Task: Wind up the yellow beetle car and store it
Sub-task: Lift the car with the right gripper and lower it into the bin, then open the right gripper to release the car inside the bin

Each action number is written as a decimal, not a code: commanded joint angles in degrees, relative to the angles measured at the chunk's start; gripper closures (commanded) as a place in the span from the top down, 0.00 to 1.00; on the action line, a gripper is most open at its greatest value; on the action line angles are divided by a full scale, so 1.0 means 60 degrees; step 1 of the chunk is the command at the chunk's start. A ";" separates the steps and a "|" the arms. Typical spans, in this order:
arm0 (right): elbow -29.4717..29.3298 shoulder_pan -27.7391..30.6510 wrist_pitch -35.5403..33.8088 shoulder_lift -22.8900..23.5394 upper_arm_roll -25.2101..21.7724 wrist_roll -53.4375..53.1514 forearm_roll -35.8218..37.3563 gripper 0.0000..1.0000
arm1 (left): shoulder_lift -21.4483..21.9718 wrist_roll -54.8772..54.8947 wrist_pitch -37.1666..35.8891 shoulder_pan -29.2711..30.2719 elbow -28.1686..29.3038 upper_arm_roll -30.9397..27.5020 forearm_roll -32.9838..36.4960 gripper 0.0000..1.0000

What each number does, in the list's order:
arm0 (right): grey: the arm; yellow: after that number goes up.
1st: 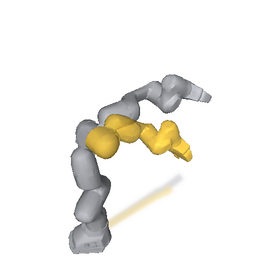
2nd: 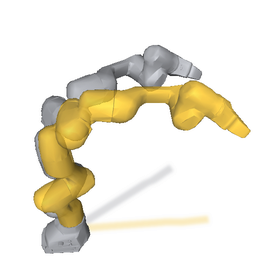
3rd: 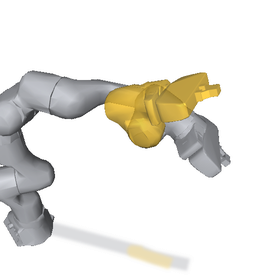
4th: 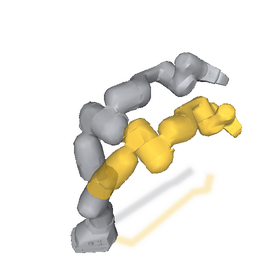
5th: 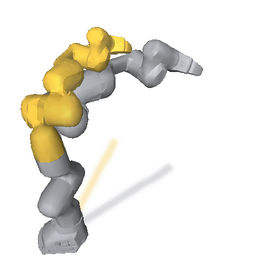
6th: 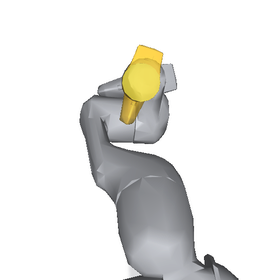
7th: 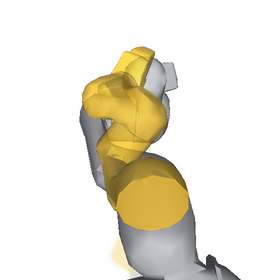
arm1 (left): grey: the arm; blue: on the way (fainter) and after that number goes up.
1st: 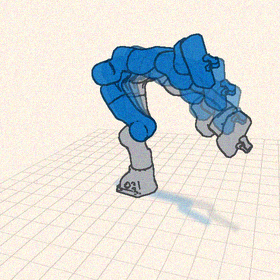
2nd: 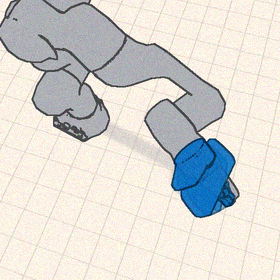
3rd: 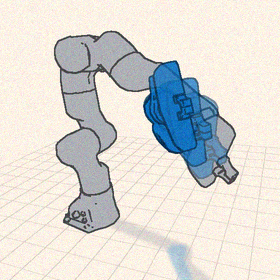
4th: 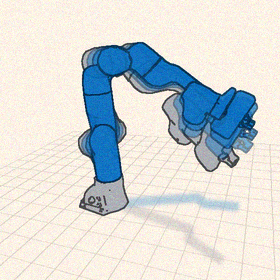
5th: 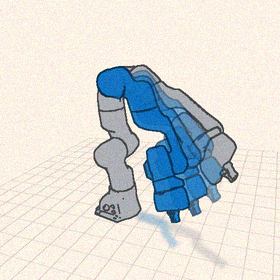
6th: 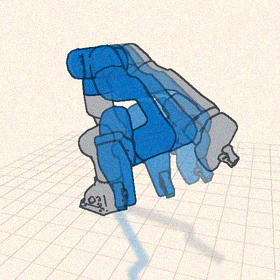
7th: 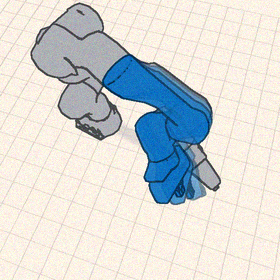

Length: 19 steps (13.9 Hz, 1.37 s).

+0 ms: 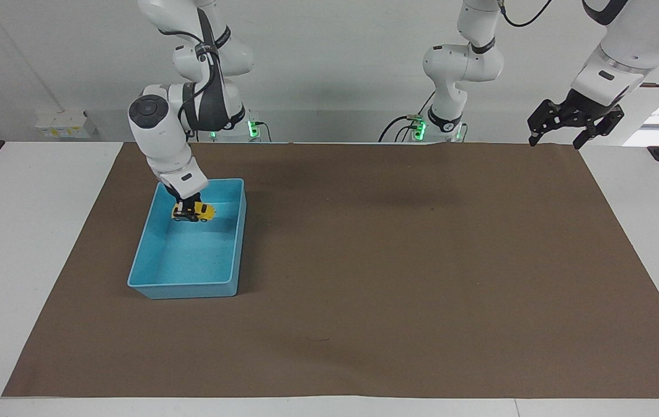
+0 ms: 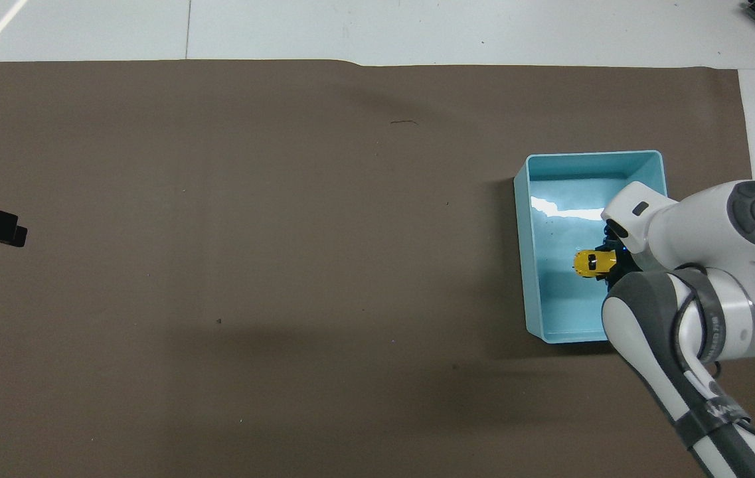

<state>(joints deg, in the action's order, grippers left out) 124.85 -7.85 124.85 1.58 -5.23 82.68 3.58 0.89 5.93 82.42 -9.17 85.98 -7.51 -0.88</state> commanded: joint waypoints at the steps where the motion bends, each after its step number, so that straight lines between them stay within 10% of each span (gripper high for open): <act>1: 0.0183 0.0150 0.0737 0.0496 0.0096 0.0239 0.0092 0.00 | 0.0290 0.0082 0.0180 -0.0010 0.0376 0.0021 0.0044 1.00; 5: 0.0271 0.0150 0.1280 0.0936 0.0096 0.0210 0.0092 0.00 | 0.0290 0.0111 0.0180 -0.0054 0.0362 0.0035 0.0044 1.00; 7: 0.0155 0.0165 0.1107 0.1025 0.0096 0.0093 0.0077 0.99 | 0.0290 0.0125 0.0180 -0.0054 0.0362 0.0035 0.0044 1.00; 11: -0.0269 0.0019 0.0785 0.0981 0.0111 -0.0200 0.0004 1.00 | 0.0290 0.0111 0.0165 -0.0054 0.0362 0.0035 0.0044 1.00; 19: -0.3259 0.0004 -0.3567 0.0134 0.0272 -0.1646 -0.0128 1.00 | 0.0290 0.0111 0.0165 -0.0054 0.0362 0.0050 0.0044 1.00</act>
<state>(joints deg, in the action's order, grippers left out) 106.60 -8.00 105.69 4.11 -3.99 76.84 3.43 0.91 6.05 82.42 -9.22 85.99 -7.18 -0.88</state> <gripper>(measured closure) 0.000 0.000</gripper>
